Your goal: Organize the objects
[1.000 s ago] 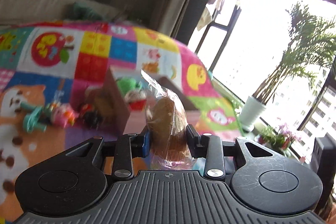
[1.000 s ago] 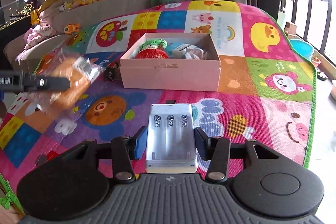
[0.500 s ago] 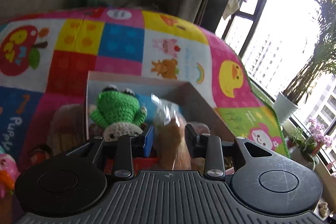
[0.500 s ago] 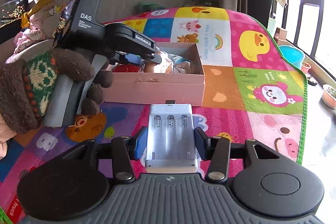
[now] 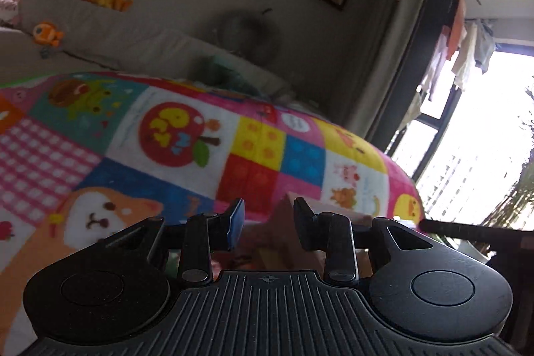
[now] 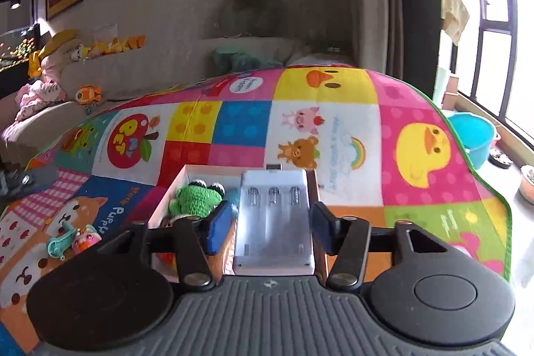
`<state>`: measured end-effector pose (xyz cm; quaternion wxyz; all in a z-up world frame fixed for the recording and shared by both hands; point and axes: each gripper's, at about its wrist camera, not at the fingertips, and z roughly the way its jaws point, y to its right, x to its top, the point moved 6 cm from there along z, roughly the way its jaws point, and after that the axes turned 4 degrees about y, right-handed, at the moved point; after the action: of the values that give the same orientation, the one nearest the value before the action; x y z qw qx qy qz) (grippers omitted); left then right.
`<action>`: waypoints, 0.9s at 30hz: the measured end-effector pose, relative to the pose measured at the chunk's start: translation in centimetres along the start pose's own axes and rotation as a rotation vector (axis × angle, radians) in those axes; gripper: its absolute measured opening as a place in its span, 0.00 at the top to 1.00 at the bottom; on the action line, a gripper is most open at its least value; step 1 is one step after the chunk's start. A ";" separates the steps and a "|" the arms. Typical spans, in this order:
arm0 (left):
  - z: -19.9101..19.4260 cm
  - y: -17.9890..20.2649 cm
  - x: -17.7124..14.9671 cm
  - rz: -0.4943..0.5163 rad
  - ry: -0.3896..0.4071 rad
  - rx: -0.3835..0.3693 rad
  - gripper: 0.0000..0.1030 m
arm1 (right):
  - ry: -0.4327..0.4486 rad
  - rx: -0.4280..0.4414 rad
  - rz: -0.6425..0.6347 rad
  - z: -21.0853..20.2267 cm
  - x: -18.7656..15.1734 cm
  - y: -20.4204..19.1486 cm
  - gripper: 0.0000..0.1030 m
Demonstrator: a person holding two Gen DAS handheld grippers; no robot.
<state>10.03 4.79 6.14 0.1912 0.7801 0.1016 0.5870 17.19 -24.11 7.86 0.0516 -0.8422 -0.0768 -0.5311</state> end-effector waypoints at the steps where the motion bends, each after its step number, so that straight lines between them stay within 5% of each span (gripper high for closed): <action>1: -0.6 -1.4 -0.1 -0.005 -0.002 0.023 0.65 | -0.008 -0.029 0.001 0.8 0.4 0.4 0.32; 9: 0.1 -10.4 -1.9 -0.151 -0.087 0.172 0.65 | -0.095 -0.021 0.052 0.4 -2.9 0.4 0.32; 16: 3.9 -11.6 -2.3 -0.217 -0.060 0.196 0.65 | -0.151 0.153 -0.015 0.8 -1.0 -8.3 0.32; 20: 5.1 -11.5 -3.8 -0.256 -0.075 0.120 0.65 | -0.233 0.248 -0.002 4.1 0.3 -14.6 0.38; 23: 5.3 -11.1 -4.1 -0.242 -0.089 0.085 0.66 | -0.303 0.217 -0.045 8.3 0.3 -18.3 0.50; 27: 6.1 -10.6 -4.9 -0.227 -0.160 0.069 0.67 | -0.319 0.037 -0.214 15.2 -0.7 -21.8 0.58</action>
<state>15.10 11.45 -4.08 0.2372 0.8140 0.1937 0.4935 26.33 -0.22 0.83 -0.0022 -0.9016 -0.1827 -0.3920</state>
